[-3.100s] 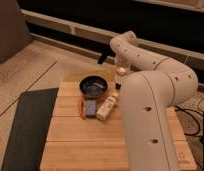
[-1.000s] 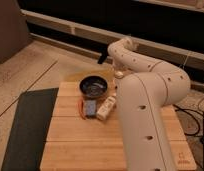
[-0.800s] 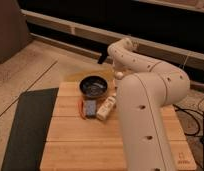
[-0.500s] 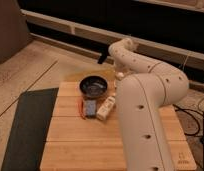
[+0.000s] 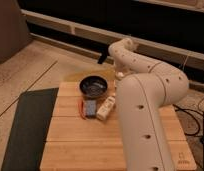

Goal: Place the ceramic cup over the eraser

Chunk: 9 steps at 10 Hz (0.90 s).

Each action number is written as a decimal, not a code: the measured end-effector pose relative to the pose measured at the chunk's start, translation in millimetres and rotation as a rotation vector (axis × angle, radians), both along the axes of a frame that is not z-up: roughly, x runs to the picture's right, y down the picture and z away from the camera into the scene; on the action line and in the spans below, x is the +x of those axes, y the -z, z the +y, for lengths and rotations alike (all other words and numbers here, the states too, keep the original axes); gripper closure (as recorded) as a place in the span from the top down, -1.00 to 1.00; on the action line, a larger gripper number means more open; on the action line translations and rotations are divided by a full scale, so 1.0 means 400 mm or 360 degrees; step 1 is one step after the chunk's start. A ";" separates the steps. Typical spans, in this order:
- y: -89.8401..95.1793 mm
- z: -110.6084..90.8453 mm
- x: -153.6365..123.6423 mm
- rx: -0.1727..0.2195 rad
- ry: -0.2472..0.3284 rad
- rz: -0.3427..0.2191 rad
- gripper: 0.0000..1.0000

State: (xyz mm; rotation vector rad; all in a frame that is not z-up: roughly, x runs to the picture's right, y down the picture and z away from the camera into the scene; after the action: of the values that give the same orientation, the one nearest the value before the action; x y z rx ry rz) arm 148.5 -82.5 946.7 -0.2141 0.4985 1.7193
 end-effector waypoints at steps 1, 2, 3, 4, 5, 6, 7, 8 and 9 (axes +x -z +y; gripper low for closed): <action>-0.006 0.008 -0.005 -0.0009 0.0013 -0.0007 -1.00; -0.013 0.016 -0.015 -0.0019 0.0021 -0.0016 -1.00; -0.019 0.023 -0.023 -0.0027 0.0027 -0.0020 -1.00; -0.028 0.030 -0.028 -0.0033 0.0027 -0.0023 -1.00; -0.032 0.032 -0.027 -0.0034 0.0027 -0.0023 -1.00; -0.035 0.032 -0.024 -0.0031 0.0031 -0.0018 -1.00; -0.037 0.028 -0.020 -0.0026 0.0038 -0.0008 -1.00; -0.038 0.026 -0.012 -0.0021 0.0036 0.0008 -1.00; -0.039 0.026 -0.005 -0.0019 0.0032 0.0019 -1.00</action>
State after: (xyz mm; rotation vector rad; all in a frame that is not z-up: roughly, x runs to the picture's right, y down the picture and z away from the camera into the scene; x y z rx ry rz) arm 146.4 -72.0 962.4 -0.2071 0.5181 1.6992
